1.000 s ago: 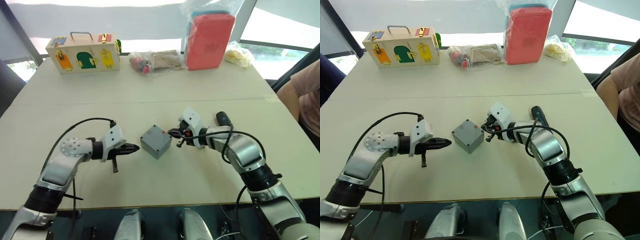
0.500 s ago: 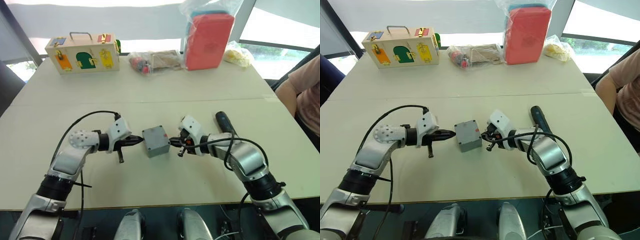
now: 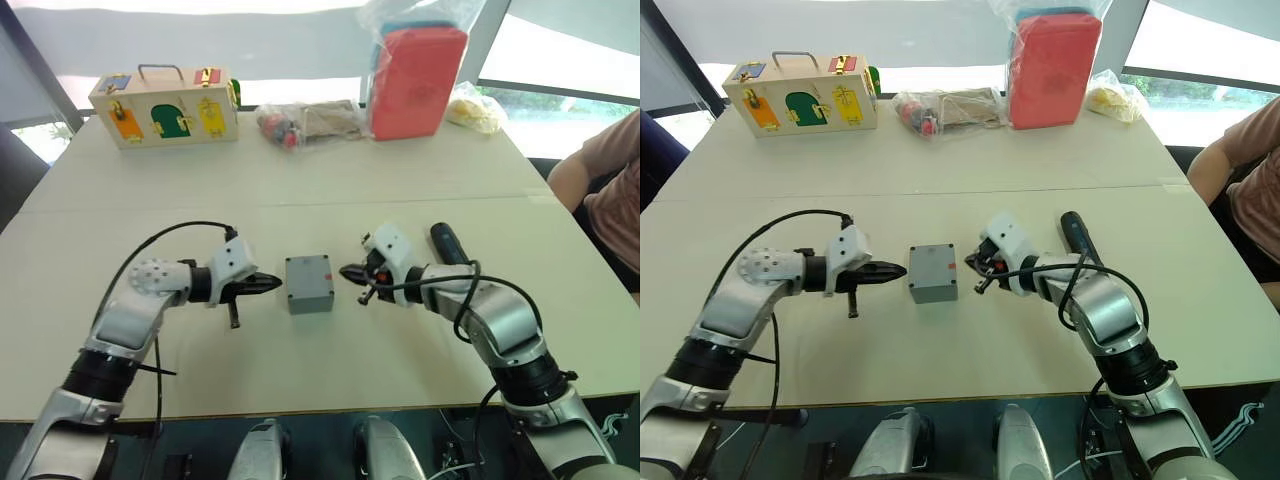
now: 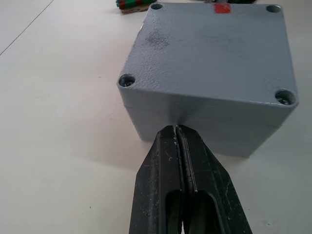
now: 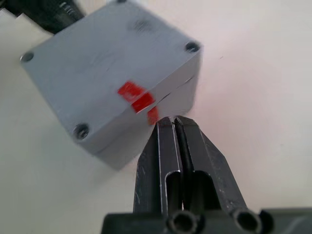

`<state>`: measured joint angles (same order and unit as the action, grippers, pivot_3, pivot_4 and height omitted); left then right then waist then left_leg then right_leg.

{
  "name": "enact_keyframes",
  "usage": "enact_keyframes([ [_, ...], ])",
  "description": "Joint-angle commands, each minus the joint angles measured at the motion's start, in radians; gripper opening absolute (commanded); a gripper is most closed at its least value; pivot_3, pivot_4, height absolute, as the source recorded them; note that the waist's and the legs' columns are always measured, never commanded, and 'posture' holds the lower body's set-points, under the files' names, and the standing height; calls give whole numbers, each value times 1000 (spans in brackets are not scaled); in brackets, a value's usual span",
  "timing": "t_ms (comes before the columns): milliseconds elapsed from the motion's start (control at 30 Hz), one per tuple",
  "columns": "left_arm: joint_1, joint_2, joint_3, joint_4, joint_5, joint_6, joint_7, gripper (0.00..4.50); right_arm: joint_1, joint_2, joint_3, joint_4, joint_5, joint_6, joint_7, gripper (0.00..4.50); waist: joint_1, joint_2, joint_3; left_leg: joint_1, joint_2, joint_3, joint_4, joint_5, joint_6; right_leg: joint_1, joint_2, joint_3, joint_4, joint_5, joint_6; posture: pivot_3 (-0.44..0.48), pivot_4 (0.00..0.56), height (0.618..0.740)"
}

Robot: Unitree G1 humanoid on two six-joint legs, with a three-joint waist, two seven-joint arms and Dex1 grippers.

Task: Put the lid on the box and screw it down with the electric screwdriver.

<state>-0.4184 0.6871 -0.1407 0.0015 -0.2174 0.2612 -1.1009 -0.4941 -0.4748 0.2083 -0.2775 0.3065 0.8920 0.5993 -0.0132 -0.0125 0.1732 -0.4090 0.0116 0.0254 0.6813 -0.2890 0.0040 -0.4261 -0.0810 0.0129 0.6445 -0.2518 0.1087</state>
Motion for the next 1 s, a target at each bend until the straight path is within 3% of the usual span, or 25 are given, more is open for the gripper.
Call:
enact_keyframes([
  [33, 26, 71, 78, -123, -81, 51, -50, 0, -37, 21, -99, 5, 1, -33, -52, 47, 0, 0, 0, 0, 1, 0, 0, 0, 0, 0, 0, 0, 0, 0, 0, 0, 150, 730],
  [67, 20, 88, 110, -164, -117, 88, -46, 0, -62, 38, -133, 66, -5, -49, -85, 47, 0, 0, 0, 0, 1, 0, 0, 0, 0, 0, 0, 0, 0, 0, 0, 0, 150, 730],
  [133, -8, 95, 151, -206, -160, 135, -26, 0, -105, 80, -184, 181, -12, -80, -140, 564, -1, -1, 1, 0, 1, 0, 0, 0, 0, 0, 0, 0, 0, 0, 0, 0, 150, 730],
  [333, -68, 85, 169, -243, -196, 202, 15, 0, -164, 123, -179, 375, -60, -196, -163, 2846, -3, -1, 1, 0, 0, 0, 0, 0, 0, 0, 0, 0, 0, 0, 0, 0, 150, 730],
  [1000, -81, 62, 148, -288, -204, 236, 54, 0, -232, 167, -150, 596, -136, -334, -108, 2846, -5, -1, 1, 0, 0, 1, -1, 0, 0, 0, 0, 1, 0, 0, 0, 0, 150, 730],
])
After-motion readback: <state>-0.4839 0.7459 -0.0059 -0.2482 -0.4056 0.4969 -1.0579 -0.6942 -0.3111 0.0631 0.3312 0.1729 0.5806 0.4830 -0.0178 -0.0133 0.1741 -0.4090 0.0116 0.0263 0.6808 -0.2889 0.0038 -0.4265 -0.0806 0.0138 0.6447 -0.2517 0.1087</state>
